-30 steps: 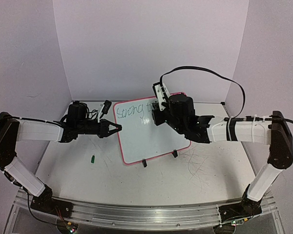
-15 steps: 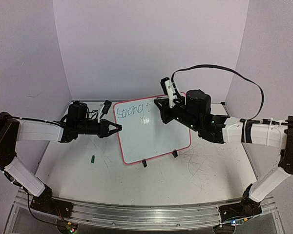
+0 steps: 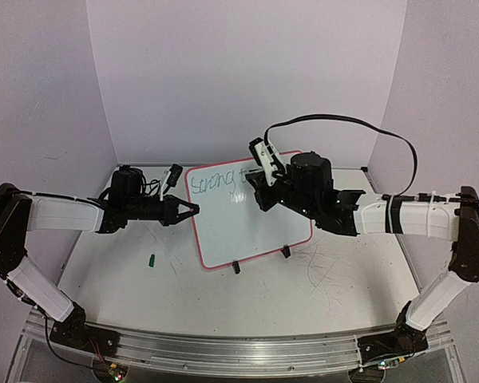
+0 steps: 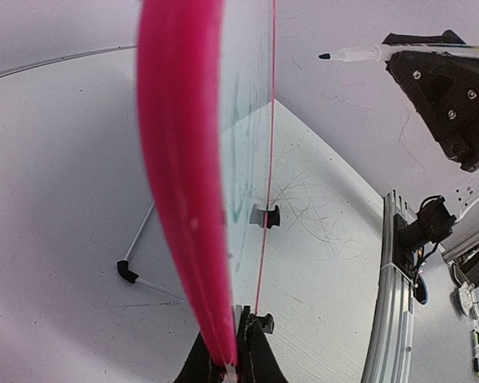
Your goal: Write a sentence on the whiteboard
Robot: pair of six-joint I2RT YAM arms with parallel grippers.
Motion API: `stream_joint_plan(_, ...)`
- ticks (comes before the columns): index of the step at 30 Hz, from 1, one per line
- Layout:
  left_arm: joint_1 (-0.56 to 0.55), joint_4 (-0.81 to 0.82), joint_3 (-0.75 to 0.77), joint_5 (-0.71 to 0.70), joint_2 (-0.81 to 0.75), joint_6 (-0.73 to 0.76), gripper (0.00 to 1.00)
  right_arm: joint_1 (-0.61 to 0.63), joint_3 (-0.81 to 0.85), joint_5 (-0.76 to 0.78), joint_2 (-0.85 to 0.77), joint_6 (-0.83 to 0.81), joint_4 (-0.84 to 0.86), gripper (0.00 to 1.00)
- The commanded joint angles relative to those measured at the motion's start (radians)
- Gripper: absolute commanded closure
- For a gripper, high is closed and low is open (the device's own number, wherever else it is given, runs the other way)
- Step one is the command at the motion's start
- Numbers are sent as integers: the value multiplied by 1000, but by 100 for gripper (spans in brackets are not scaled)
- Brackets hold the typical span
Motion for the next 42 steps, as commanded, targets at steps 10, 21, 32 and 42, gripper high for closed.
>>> stream_joint_plan(10, 6, -30, 34, -153, 13, 101, 100, 4, 53, 30, 25, -2, 23, 100)
stream_joint_plan(21, 5, -34, 43, -154, 24, 105, 100, -29, 59, 20, 32, 30, 47, 100)
stream_joint_plan(32, 4, -35, 44, -151, 27, 106, 100, -42, 103, 110, 59, 35, 51, 100)
stream_joint_plan(42, 3, -35, 43, -155, 23, 107, 100, -45, 131, 136, 96, 41, 46, 100)
